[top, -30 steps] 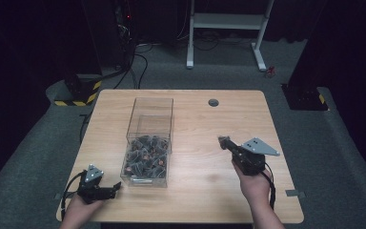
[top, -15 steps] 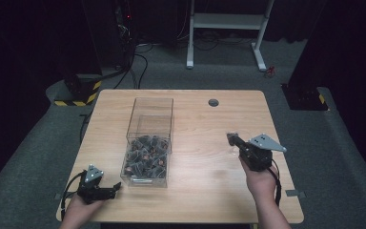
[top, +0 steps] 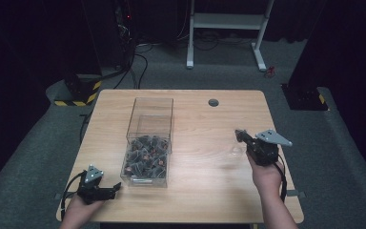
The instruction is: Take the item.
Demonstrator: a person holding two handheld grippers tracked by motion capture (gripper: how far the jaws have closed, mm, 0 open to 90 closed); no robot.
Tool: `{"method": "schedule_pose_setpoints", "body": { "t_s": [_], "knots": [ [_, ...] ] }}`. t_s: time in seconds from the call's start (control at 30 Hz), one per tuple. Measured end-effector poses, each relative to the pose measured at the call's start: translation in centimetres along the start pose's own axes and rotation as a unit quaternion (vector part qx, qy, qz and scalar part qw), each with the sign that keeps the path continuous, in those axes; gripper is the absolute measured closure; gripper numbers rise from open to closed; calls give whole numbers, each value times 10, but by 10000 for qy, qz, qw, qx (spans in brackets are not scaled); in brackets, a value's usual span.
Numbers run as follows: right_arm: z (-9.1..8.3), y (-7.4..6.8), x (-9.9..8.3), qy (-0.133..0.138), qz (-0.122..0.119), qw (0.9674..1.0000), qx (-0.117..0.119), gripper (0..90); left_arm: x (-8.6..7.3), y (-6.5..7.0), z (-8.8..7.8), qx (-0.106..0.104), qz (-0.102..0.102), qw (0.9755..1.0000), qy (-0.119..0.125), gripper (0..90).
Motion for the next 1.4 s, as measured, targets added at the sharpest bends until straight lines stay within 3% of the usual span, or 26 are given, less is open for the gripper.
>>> {"method": "schedule_pose_setpoints", "body": {
  "t_s": [0.43, 0.77, 1.4],
  "knots": [
    [12, 16, -14, -299, 156, 9993, -149, 900, 0, 0, 0, -12, 9, 10000, 1, 67],
    [22, 20, -22, -490, 195, 9984, -182, 899, 0, 0, -1, -10, 28, 10000, 3, 67],
    [20, 11, -13, -256, 264, 9993, -56, 625, -1, 1, -1, -22, 5, 10000, 0, 67]
  ]
}}
Point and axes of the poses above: each handheld gripper's, and its own axes: z roughly forward along the jaws, x roughly out of its top, y roughly to its right, the point moved 4 cm from there along z, roughly forward along the jaws, and after that the axes turned 10 degrees about x, right-handed, at the moved point
